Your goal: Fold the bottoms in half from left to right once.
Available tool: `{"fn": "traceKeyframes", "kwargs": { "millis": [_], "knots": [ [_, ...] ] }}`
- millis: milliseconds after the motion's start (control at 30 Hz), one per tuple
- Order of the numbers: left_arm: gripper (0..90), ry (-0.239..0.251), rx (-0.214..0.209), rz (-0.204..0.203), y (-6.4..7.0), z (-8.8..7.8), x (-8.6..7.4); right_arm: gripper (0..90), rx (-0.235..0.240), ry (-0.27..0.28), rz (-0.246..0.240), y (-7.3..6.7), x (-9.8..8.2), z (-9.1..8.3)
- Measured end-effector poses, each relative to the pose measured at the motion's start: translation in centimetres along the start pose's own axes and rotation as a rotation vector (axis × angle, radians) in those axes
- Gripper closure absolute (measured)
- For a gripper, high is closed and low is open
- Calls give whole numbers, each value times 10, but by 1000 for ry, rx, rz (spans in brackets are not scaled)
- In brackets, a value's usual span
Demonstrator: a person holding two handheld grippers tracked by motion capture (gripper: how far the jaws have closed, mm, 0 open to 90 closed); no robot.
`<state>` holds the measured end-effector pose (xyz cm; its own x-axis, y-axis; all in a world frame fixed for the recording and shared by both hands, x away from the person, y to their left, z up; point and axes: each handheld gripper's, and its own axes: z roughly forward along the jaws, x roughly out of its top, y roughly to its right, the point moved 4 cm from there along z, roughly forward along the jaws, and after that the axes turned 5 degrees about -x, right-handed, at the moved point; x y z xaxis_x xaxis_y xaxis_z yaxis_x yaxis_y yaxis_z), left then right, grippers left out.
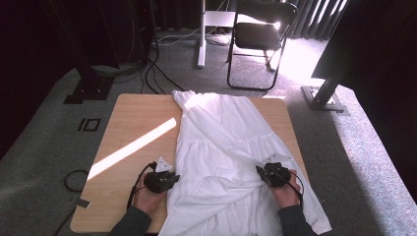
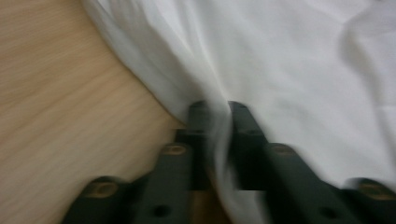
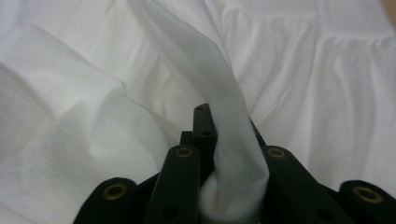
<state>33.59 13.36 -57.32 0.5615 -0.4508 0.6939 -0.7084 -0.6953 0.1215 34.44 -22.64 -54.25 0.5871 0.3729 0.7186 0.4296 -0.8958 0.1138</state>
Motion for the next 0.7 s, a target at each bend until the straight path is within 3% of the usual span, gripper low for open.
{"fn": "traceKeyframes", "kwargs": {
  "millis": [33, 133, 200, 267, 333, 367, 433, 467, 500, 533, 567, 667, 700],
  "knots": [
    [879, 22, -7, 8, 3, -3, 7, 840, -6, 22, 5, 1, 3, -5],
    [885, 178, -3, 19, 18, -37, 44, 851, -26, 115, 33, 9, 18, -30],
    [884, 271, 33, 63, 33, -66, 65, 852, -67, 191, 65, 22, 28, -53],
    [821, 327, 79, 68, 41, -83, 78, 857, -138, 256, 122, 42, 33, -74],
    [623, 290, 117, 73, 44, -80, 81, 854, -214, 252, 159, 64, 30, -80],
    [589, 271, 145, 80, 44, -73, 80, 849, -249, 222, 174, 75, 25, -76],
    [509, 224, 109, 69, 45, -52, 73, 809, -268, 138, 212, 95, 7, -59],
    [495, 224, 109, 69, 45, -52, 73, 809, -268, 138, 212, 95, 7, -59],
    [482, 188, 43, 57, 48, -26, 64, 713, -273, -1, 252, 115, -26, -22],
    [468, 188, 43, 57, 48, -26, 64, 713, -273, -1, 252, 115, -26, -22],
    [463, 130, -6, 70, 53, -3, 58, 703, -250, -61, 279, 121, -43, -4],
    [463, 50, 3, 97, 59, 26, 51, 699, -210, -93, 331, 124, -62, 10],
    [466, 23, 18, 105, 59, 34, 49, 696, -201, -80, 345, 123, -65, 11]
  ]
}}
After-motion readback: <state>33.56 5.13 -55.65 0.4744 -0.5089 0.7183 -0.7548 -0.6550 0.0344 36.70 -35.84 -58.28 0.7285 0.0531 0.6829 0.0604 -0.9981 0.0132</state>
